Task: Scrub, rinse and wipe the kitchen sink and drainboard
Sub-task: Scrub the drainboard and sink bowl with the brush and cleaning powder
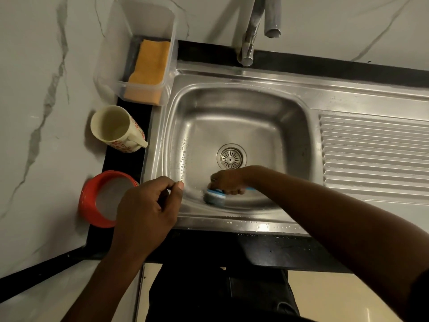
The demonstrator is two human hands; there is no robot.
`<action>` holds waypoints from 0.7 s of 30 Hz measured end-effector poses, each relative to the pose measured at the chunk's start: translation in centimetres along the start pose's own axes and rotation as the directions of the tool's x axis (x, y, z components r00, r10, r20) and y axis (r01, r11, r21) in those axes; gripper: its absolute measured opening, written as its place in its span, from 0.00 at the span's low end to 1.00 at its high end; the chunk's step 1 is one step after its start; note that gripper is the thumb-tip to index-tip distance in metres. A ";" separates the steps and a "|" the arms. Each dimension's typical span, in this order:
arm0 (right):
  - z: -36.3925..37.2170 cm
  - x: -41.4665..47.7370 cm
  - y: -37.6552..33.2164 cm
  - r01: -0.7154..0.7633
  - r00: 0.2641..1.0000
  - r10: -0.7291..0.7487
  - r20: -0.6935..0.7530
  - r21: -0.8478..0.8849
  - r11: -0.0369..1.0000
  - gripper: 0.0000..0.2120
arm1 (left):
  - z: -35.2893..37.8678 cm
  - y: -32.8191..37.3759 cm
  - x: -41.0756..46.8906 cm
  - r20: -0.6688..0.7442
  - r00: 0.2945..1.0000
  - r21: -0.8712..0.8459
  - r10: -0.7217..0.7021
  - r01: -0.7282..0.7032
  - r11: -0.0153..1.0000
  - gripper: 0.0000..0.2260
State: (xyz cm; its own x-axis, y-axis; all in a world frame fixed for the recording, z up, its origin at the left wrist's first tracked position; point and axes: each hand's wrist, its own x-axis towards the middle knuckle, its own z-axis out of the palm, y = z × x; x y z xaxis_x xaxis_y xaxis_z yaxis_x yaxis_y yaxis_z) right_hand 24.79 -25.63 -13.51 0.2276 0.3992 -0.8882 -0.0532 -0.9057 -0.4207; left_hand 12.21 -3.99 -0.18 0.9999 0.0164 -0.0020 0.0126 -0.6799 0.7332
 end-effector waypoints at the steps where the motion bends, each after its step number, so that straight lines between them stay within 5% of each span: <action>1: -0.2 -0.5 1.7 -0.036 0.999 0.037 0.024 -0.056 0.998 0.15 | 0.0 -0.1 0.0 0.002 1.000 -0.001 -0.008 0.008 1.000 0.12; 5: -2.0 -3.5 8.4 -0.264 0.951 0.289 0.109 -0.196 0.944 0.08 | 0.0 -0.4 0.1 0.006 1.000 0.007 -0.014 0.014 1.000 0.13; 8: -3.3 -5.2 10.1 -0.361 0.907 0.407 0.106 -0.301 0.883 0.13 | 0.0 -0.5 0.2 -0.002 1.000 0.012 0.002 -0.002 1.000 0.13; 17: -1.7 -1.3 2.3 -0.201 0.954 0.196 0.226 -0.001 0.980 0.11 | 1.3 0.1 0.5 0.008 1.000 -0.045 -0.014 0.014 0.999 0.15; 21: -2.4 -3.3 5.2 -0.253 0.944 0.271 0.186 -0.115 0.961 0.11 | 1.8 0.5 0.9 -0.001 1.000 -0.027 -0.004 0.004 1.000 0.15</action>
State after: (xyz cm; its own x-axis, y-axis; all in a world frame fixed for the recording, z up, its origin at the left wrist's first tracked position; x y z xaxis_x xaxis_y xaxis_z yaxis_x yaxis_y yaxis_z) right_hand 26.13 -31.97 -12.32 0.0194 0.1581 -0.9872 0.0030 -0.9874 -0.1581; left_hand 13.17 -5.67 -1.01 0.9998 0.0196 -0.0045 0.0163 -0.6598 0.7512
